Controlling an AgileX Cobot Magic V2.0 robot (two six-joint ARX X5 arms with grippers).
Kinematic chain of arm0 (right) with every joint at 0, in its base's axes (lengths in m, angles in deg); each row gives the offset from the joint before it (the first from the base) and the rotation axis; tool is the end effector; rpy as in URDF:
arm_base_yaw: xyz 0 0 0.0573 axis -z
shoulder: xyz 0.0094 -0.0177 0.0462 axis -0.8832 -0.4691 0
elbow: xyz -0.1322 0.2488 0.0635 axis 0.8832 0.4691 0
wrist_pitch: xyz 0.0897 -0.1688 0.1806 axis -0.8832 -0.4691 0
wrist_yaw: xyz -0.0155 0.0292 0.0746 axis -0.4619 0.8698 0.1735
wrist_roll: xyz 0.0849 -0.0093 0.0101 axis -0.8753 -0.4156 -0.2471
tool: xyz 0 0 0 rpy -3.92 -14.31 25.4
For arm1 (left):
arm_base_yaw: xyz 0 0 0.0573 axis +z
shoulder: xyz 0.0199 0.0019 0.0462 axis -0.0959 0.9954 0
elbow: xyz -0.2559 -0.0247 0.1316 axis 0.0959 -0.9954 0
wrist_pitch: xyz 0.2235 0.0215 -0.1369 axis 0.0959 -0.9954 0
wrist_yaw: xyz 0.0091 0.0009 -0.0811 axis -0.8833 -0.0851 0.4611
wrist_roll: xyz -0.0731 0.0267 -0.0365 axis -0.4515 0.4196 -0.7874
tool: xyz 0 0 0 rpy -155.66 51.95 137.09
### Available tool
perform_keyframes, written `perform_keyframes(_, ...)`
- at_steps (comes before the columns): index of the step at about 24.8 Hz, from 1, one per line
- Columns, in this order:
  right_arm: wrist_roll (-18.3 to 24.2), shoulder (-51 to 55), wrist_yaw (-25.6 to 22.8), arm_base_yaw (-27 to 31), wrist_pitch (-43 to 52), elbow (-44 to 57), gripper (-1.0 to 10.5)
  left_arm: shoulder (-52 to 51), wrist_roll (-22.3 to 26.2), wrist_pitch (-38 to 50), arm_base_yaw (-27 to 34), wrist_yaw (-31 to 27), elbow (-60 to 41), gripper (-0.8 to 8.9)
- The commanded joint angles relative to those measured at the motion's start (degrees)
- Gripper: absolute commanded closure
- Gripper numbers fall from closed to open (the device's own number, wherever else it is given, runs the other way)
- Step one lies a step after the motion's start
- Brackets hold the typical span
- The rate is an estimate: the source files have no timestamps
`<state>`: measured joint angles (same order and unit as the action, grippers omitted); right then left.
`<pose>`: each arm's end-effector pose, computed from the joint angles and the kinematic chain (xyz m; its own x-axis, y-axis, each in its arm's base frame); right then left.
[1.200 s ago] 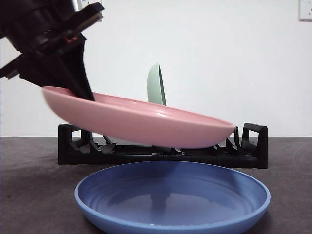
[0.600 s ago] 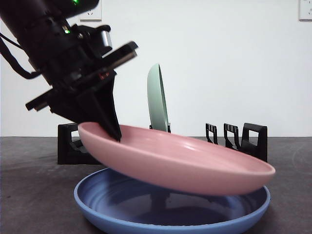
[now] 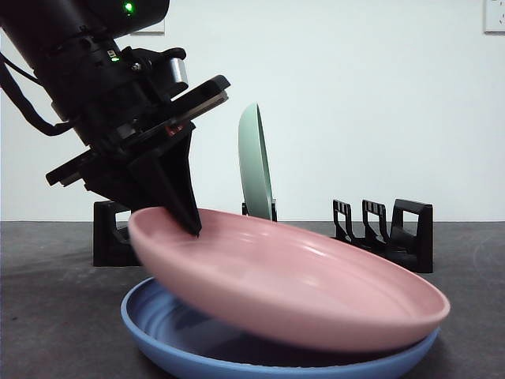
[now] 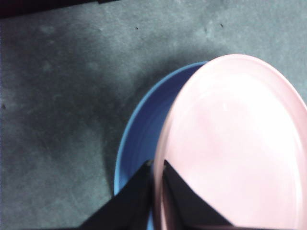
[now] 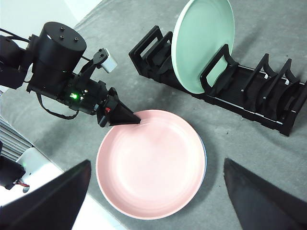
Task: Place the plate
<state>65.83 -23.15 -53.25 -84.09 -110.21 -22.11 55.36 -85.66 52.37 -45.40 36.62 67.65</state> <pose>0.0786 0.0616 0.3796 0.5915 0.6478 -0.4801 -0.5548 0.7591 0.3407 0.2343 -0.2112 0.1926 0.3558 -0.5050 -0.7864 0.4592 0.8273 -0.3236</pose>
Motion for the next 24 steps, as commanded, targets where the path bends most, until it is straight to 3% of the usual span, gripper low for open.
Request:
perform_keyframes(1, -0.6, -0.3, -0.2, -0.2, 0.7, -0.9, 5.1, 0.7, -0.5, 1.5, -0.6, 0.3, 0.3, 6.95)
perform_keyframes(7, -0.6, -0.3, -0.2, -0.2, 0.6, -0.9, 5.1, 0.0, -0.8, 1.4, -0.6, 1.7, 1.2, 3.48)
perform_keyframes(12, -0.6, -0.3, -0.2, -0.2, 0.5, -0.9, 5.1, -4.5, 0.6, -4.0, -0.6, 3.0, 3.5, 3.40)
perform_keyframes(24, -0.7, -0.4, -0.1, -0.2, 0.9, -0.9, 5.1, -28.5, 2.5, -17.5, -0.6, 2.9, 3.9, 2.80)
